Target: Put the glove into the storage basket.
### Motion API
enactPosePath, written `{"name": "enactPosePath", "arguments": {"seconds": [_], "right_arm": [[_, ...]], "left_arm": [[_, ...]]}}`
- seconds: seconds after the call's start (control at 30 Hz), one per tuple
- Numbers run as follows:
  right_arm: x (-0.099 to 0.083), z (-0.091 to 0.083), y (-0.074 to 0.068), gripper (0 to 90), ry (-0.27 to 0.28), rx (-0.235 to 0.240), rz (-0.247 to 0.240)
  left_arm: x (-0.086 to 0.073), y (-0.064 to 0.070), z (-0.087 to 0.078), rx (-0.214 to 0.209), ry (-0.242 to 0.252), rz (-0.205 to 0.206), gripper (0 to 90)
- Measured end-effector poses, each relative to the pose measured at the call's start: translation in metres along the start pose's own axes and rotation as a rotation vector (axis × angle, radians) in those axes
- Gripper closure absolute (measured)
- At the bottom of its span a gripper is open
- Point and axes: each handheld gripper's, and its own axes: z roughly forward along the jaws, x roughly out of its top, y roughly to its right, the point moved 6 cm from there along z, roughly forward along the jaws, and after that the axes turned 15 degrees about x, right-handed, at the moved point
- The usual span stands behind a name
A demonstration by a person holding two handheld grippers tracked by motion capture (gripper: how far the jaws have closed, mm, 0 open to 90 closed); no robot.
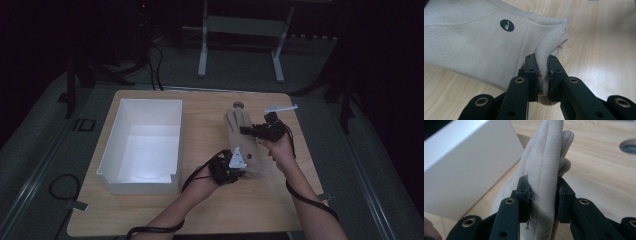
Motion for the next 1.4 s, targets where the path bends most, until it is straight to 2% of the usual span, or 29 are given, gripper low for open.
{"name": "enactPosePath", "arguments": {"seconds": [0.13, 0.27, 0.3, 0.6, 0.77, 1.13, 1.17, 1.4], "right_arm": [[0.017, -0.011, -0.013, 69.2, 0.049, 0.028, -0.009], [0.026, -0.016, -0.022, 69.2, 0.059, 0.029, -0.028], [0.032, -0.017, -0.028, 69.2, 0.064, 0.031, -0.043], [0.057, -0.015, -0.052, 69.2, 0.076, 0.043, -0.091], [0.074, -0.002, -0.069, 69.2, 0.071, 0.057, -0.119], [0.096, 0.023, -0.092, 69.2, 0.065, 0.096, -0.154], [0.100, 0.030, -0.096, 69.1, 0.059, 0.110, -0.154], [0.112, 0.052, -0.111, 69.1, 0.062, 0.134, -0.170]], "left_arm": [[0.011, -0.005, -0.014, 0.015, 0.010, 0.004, 81.4], [0.020, -0.011, -0.029, 0.022, 0.018, 0.003, 81.4], [0.023, -0.014, -0.036, 0.027, 0.017, 0.005, 81.4], [0.028, -0.029, -0.061, 0.052, 0.006, 0.016, 81.5], [0.023, -0.043, -0.079, 0.075, -0.004, 0.009, 81.5], [0.012, -0.061, -0.107, 0.109, -0.013, -0.013, 81.6], [0.009, -0.065, -0.112, 0.123, -0.022, -0.010, 81.6], [-0.002, -0.078, -0.130, 0.146, -0.034, -0.016, 81.6]]}}
